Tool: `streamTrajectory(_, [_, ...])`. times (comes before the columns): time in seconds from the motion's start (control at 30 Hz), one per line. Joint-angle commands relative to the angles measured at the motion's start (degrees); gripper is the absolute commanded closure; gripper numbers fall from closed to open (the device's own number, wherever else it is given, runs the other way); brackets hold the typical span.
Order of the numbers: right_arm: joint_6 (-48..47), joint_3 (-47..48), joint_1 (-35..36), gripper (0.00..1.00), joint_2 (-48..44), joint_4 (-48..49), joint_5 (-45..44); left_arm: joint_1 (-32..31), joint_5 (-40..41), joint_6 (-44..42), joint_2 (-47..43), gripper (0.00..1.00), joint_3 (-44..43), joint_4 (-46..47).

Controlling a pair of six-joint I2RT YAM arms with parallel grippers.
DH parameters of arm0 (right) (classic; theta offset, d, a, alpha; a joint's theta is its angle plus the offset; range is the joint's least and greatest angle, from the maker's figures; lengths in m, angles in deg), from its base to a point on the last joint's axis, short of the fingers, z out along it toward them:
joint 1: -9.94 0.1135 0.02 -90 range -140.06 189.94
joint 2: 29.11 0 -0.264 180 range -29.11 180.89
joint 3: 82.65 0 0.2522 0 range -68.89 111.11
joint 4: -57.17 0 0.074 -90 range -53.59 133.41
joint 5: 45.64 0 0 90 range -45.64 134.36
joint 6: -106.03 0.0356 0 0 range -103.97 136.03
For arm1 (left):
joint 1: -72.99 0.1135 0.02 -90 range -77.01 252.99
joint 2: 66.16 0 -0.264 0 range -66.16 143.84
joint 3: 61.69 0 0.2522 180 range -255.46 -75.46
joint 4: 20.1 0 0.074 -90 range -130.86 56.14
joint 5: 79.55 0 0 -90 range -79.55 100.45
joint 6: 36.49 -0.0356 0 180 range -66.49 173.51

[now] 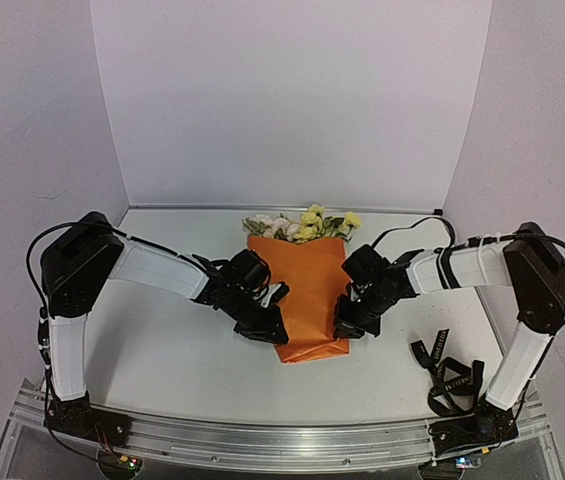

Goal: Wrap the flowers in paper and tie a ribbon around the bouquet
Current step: Press the fold line on the folded wrapping paper.

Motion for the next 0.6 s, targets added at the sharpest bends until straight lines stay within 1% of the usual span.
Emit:
streamTrajectory(0.0, [-2.7, -2.0, 0.5, 1.00, -3.4, -0.8, -3.9, 0.1, -1.8, -1.6, -3.5, 0.82, -1.9, -0.9])
streamTrajectory(0.13, [-3.5, -3.7, 0.5, 1.00, -2.0, 1.1, -4.5, -0.7, -3.7, -3.1, -3.4, 0.82, -2.5, -1.3])
streamTrajectory(0.33, [-2.4, -5.8, 0.5, 1.00, 0.8, 5.6, -5.0, -3.1, -5.9, -4.2, -0.5, 0.82, -6.0, -2.4])
streamTrajectory(0.57, [-1.9, -6.0, 0.5, 1.00, 1.9, 6.4, -4.9, -4.9, -7.0, -4.5, 3.5, 0.84, -6.9, -3.3])
